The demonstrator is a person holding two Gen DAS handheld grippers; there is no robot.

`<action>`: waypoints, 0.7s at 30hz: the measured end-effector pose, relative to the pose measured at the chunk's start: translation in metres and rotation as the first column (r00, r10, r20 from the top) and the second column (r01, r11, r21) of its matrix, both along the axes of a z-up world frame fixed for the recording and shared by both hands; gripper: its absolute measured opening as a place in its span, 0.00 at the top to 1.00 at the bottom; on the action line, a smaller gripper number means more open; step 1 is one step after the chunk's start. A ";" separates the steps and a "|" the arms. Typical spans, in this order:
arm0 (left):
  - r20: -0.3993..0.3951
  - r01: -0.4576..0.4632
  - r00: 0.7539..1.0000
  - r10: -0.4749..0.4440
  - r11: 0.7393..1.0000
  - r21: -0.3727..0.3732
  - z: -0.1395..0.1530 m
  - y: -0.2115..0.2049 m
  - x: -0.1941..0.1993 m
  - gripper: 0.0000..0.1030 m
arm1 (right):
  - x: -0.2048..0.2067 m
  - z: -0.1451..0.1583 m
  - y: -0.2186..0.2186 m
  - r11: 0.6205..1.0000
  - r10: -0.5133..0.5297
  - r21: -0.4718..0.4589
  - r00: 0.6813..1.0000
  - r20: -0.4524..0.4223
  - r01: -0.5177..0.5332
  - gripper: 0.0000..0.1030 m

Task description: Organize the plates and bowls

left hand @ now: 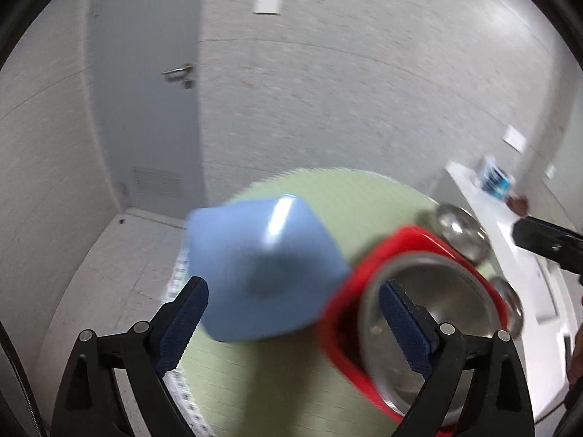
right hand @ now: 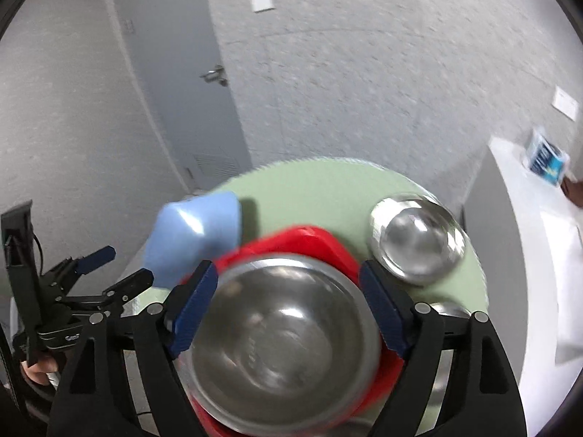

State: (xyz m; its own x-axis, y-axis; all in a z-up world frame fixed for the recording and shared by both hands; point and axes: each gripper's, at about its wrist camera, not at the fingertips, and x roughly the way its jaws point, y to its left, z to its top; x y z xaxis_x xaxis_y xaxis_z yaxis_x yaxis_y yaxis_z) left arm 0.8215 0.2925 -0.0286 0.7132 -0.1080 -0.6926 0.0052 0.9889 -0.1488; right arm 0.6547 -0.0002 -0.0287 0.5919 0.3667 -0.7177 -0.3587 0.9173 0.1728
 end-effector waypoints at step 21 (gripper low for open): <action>-0.271 -0.161 0.952 0.142 0.986 -0.048 -0.099 0.050 0.054 0.39 | 0.133 -0.129 0.143 0.969 0.178 -0.106 0.927 -0.329 -0.224 0.19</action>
State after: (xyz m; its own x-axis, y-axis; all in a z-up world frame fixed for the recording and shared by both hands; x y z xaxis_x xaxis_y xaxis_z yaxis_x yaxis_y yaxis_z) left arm 0.8758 0.3421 -0.1275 0.5161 -0.0666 -0.8540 -0.1931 0.9622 -0.1918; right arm 0.7872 0.1426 -0.1573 0.2511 0.3372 -0.9073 -0.4863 0.8544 0.1830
